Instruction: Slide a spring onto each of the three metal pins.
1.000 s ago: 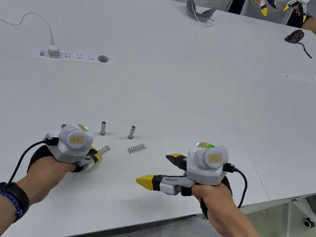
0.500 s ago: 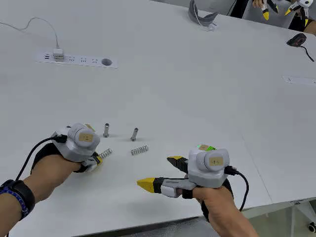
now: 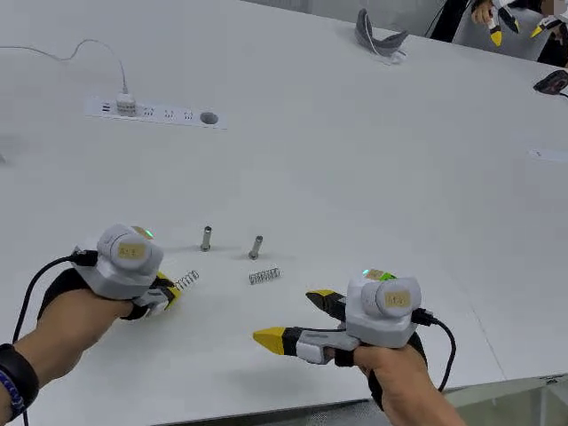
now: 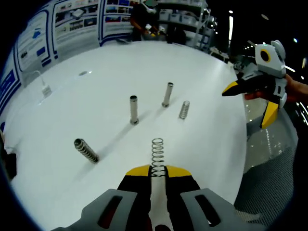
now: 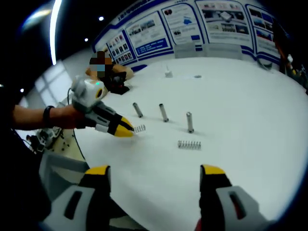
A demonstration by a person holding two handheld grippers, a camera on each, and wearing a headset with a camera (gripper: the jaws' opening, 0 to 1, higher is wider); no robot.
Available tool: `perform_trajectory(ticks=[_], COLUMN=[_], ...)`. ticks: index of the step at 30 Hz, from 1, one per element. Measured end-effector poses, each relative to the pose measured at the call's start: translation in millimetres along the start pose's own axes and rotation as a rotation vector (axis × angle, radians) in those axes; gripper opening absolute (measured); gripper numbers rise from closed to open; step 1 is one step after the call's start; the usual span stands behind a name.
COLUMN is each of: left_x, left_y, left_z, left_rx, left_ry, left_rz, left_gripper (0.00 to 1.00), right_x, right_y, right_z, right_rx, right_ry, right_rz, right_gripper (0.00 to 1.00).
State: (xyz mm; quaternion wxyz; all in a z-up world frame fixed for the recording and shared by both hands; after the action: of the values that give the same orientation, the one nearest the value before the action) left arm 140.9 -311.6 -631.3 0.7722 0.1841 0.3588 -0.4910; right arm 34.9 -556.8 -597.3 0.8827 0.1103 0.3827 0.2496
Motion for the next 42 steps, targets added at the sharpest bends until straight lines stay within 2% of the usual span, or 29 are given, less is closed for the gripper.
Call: perform_trajectory(ticks=[5, 14, 18, 29, 34, 37, 42], left_x=[-12.9, -43.6, -54.1, -76.1, -82.4, -84.5, -91.5], left_y=[2.8, 1.5, -3.3, -15.3, -20.9, -18.6, -21.6], left_z=[-2.3, -9.9, -14.6, -23.4, -24.1, -24.2, -23.2], left_rx=[-0.055, -0.054, -0.009, -0.008, 0.006, 0.015, 0.027], left_ry=[-0.046, -0.069, -0.064, -0.079, -0.081, -0.084, -0.086], left_rz=[-0.012, 0.01, 0.014, 0.015, 0.007, 0.004, -0.006], left_gripper=[0.1, 0.1, 0.1, 0.1, 0.1, 0.1, 0.1], right_x=[2.1, 5.4, 8.0, 15.1, 20.0, 22.8, 23.5], right_y=[1.8, 3.0, 4.6, 10.1, 16.3, 20.8, 24.1], right_z=[3.3, 5.7, 6.0, 5.0, 8.3, 11.8, 18.5], right_rx=[-0.002, -0.001, 0.008, 0.009, 0.017, 0.036, 0.067], right_ry=[-0.003, -0.003, -0.006, 0.006, -0.001, -0.011, -0.04], right_rz=[0.006, 0.019, 0.031, 0.058, 0.094, 0.123, 0.152], right_gripper=[0.77, 0.76, 0.76, 0.74, 0.71, 0.68, 0.64])
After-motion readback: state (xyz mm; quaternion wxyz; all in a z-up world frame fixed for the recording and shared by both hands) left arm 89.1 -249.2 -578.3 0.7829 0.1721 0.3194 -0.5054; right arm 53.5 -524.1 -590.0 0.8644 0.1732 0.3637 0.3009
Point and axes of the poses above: the centre of the closed fingertips' face, and the gripper's own axes: x roughly forward along the fingers, y roughly to its left, z roughly out of its top, the point moved 10 cm from there along -x, roughly backward along the fingers, and after that the axes turned 7 degrees about x, right-handed, at the moved point
